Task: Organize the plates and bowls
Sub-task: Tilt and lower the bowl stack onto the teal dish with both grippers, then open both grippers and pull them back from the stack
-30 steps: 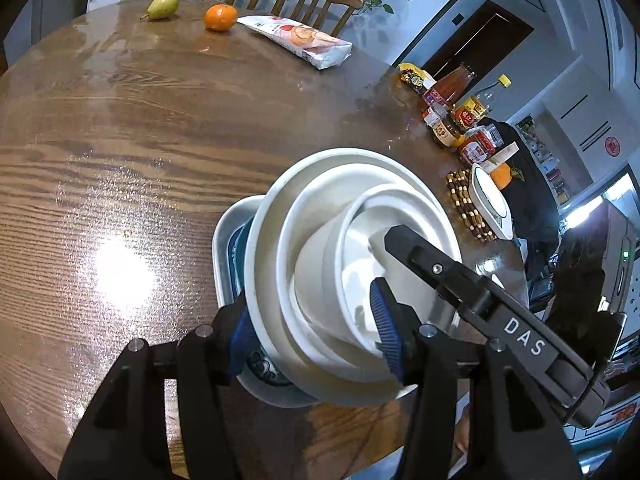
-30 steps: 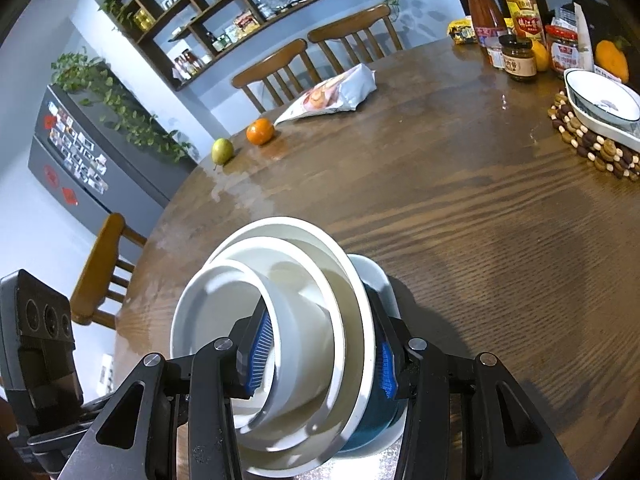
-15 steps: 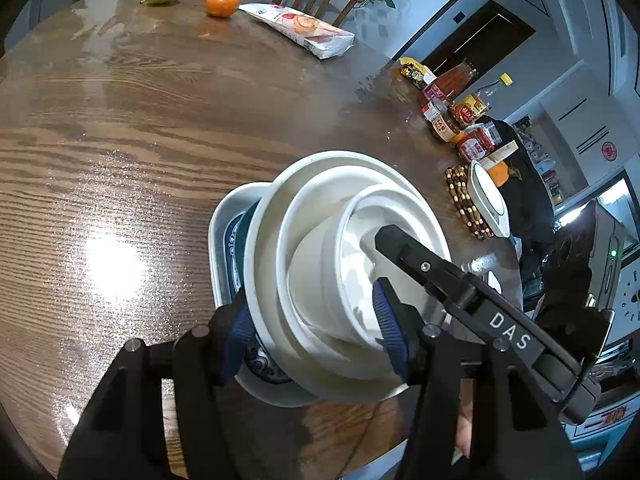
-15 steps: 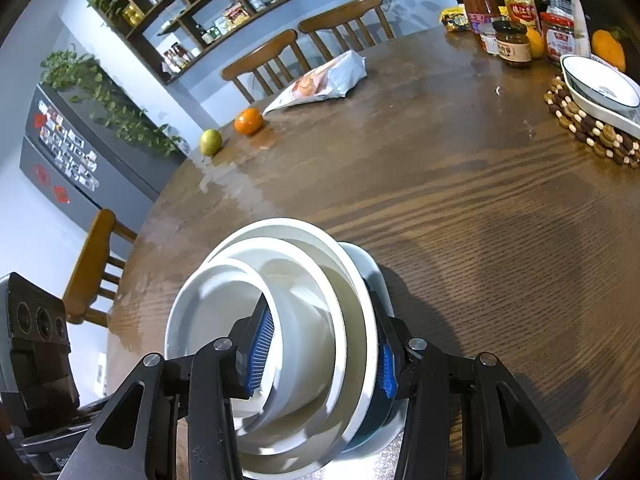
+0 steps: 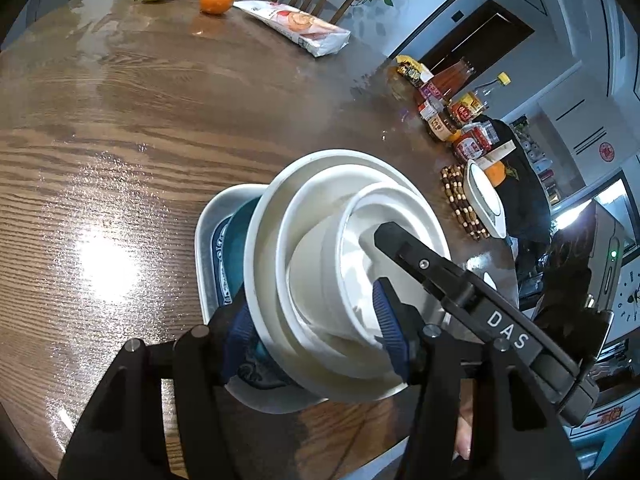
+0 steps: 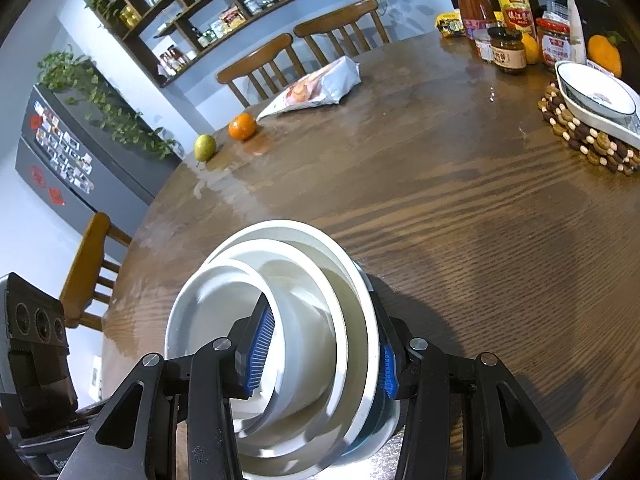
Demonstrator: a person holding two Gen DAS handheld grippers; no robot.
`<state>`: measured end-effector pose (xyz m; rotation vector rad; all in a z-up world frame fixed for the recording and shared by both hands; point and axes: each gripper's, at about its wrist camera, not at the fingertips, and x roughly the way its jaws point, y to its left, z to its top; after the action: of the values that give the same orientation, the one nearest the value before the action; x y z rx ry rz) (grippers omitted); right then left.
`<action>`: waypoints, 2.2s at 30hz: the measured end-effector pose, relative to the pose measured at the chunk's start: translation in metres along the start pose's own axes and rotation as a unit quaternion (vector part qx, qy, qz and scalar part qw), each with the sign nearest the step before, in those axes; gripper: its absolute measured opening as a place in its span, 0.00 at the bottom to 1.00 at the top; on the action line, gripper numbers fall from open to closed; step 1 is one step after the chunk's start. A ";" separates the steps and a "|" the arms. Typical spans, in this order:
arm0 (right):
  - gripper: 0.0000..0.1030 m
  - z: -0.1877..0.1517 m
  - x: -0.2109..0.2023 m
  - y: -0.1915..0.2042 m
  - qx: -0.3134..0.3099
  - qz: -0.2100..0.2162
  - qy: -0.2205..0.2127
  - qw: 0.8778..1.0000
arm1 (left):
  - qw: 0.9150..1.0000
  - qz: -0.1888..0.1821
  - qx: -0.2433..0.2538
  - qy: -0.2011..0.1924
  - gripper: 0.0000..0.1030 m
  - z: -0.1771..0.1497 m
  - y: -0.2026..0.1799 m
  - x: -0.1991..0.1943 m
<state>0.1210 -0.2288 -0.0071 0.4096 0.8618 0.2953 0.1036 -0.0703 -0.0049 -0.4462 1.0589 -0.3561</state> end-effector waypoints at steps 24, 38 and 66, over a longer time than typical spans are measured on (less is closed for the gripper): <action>0.47 -0.002 0.005 -0.006 0.010 0.001 -0.004 1.000 | 0.998 0.010 0.033 -0.046 0.67 -0.004 -0.007 -0.003; 0.59 0.004 -0.013 -0.005 -0.004 -0.015 -0.043 0.999 | 0.987 0.057 0.084 -0.127 0.78 -0.005 -0.019 -0.025; 0.93 -0.027 -0.079 0.000 -0.073 -0.009 -0.160 0.984 | 0.969 0.127 0.130 -0.167 0.99 -0.035 0.001 -0.051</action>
<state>0.0513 -0.2549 0.0301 0.3012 0.5252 0.2659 0.0496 -0.0512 0.0185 -0.1252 0.7167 -0.1780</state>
